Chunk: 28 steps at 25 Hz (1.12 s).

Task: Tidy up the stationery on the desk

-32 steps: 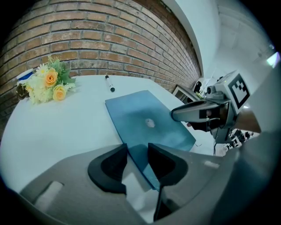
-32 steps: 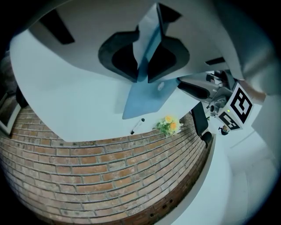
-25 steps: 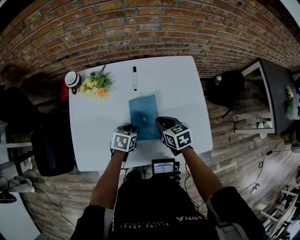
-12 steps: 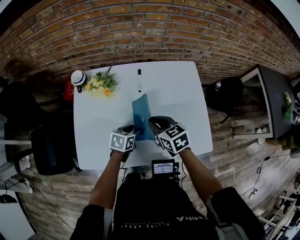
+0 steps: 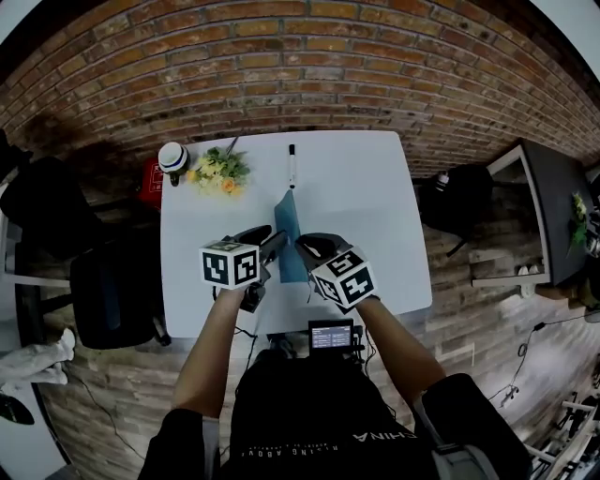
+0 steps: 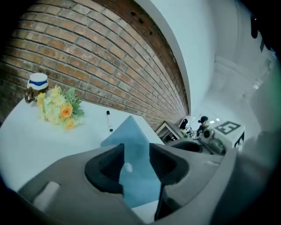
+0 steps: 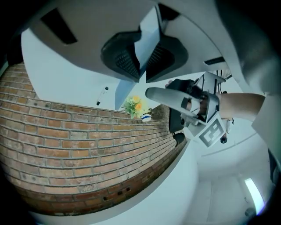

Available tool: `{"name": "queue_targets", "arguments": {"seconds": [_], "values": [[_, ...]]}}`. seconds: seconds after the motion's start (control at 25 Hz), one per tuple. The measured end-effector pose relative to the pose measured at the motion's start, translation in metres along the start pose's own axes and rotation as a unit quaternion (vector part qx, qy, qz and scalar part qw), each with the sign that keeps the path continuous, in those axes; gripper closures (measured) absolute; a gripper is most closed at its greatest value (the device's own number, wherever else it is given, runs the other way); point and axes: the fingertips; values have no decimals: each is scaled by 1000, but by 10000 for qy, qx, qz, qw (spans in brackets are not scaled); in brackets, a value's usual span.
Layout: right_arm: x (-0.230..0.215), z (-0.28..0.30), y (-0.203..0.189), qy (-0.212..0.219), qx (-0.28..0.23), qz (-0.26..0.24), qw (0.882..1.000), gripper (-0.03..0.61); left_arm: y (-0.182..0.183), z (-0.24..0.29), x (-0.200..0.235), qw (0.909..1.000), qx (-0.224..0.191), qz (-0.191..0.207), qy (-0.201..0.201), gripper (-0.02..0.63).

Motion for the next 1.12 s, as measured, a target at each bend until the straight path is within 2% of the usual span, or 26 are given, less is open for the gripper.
{"name": "queue_targets", "arguments": {"seconds": [0.12,0.28,0.4,0.64,0.92,1.12], "values": [[5,1,3,2,-13,-41,10000,523,22,8,-2,9999,135,-8,14,425],[11,3,7,8,-34,-120,9999,523,33,27,-7,9989,412,-209,-54,376],[17,6,9,44,-61,-181,9998,523,29,38,-6,9972,706,-259,19,368],[28,8,14,206,-98,-391,9990,523,10,38,13,9917,1137,-409,436,371],[39,14,16,431,-146,-585,9972,522,7,33,19,9896,1089,-891,316,453],[44,16,18,691,-197,-469,9963,525,8,29,23,9886,869,-1159,403,497]]}}
Point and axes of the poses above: the fingertips, and each gripper's own axes: z forward along the fingers, x to its left, y out of its top, and after that the axes turned 8 degrees about -y, right-handed
